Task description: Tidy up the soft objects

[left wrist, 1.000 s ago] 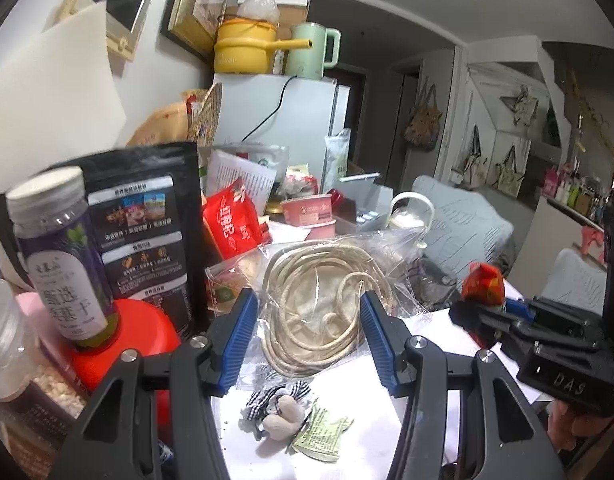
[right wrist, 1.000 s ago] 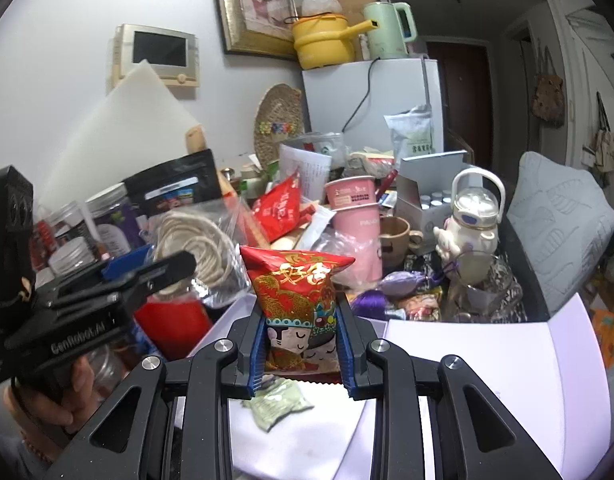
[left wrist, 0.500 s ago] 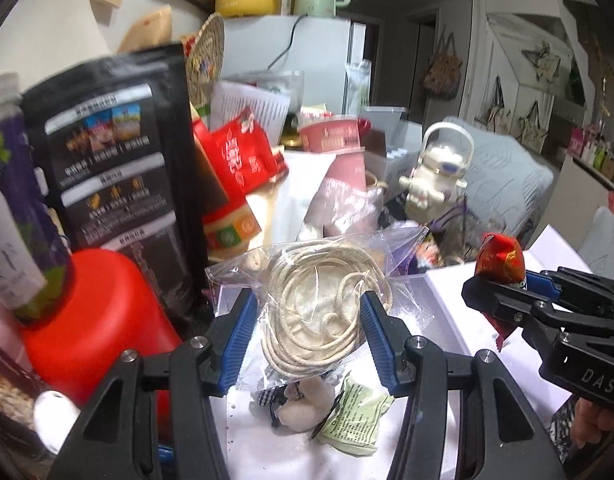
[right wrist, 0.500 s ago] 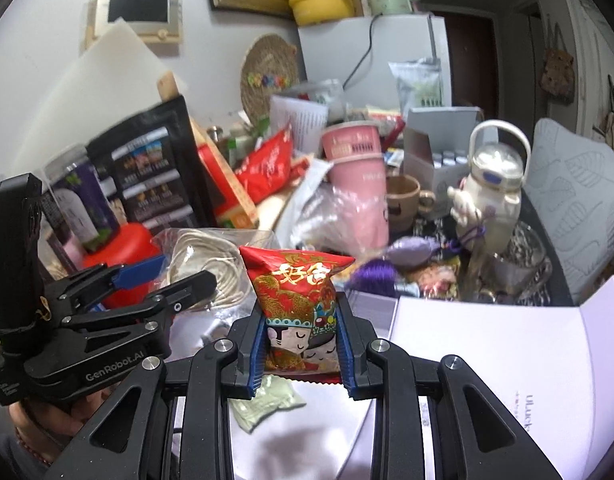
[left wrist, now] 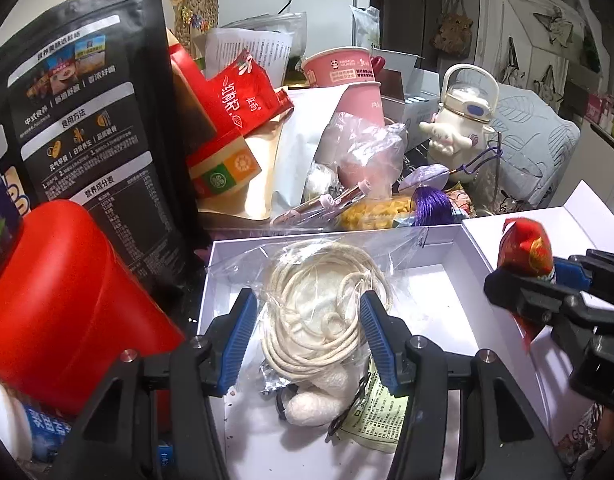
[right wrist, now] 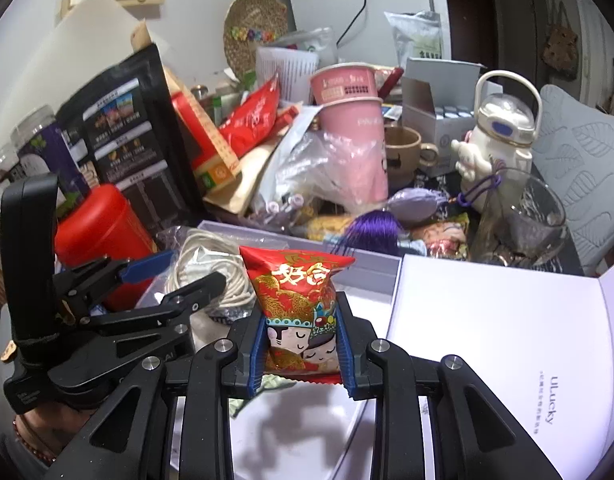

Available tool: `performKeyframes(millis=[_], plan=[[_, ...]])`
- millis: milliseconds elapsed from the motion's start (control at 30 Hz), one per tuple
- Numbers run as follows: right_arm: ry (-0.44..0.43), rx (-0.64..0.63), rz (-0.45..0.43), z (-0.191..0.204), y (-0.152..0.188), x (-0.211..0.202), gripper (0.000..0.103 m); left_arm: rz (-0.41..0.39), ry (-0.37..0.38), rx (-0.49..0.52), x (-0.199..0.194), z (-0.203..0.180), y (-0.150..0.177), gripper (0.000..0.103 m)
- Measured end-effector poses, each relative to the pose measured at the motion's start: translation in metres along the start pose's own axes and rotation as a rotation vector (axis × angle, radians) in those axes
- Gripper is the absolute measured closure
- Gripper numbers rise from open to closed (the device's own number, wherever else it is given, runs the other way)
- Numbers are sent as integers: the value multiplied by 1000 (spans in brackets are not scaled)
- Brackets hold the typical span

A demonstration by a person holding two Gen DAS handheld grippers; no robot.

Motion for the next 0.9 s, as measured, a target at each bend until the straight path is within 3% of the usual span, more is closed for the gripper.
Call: performKeyframes(millis=[400,467,800,900], plan=[[28,-4,103,0,17,31,74,22,-38,41,7,-2,4,43],[28,-3,109,0,18,33,74,45,-43,43,12,-2,7,30],[40,-4,119,-1,19,32,72,74,-84,59,15,-5,8,23],[56,-15,105,0,16,27,65,83,-79,29,13,-2,7,23]])
Point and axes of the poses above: each gripper's, at about its wrist camera, not at the fingertips, and x roughly the way its jaws point, z to its left, y to its underside, the point moved 7 cm from there along x, roughly the way its jaws point, and after that the axes turned 1 degree about x, right-handed, at the moved point
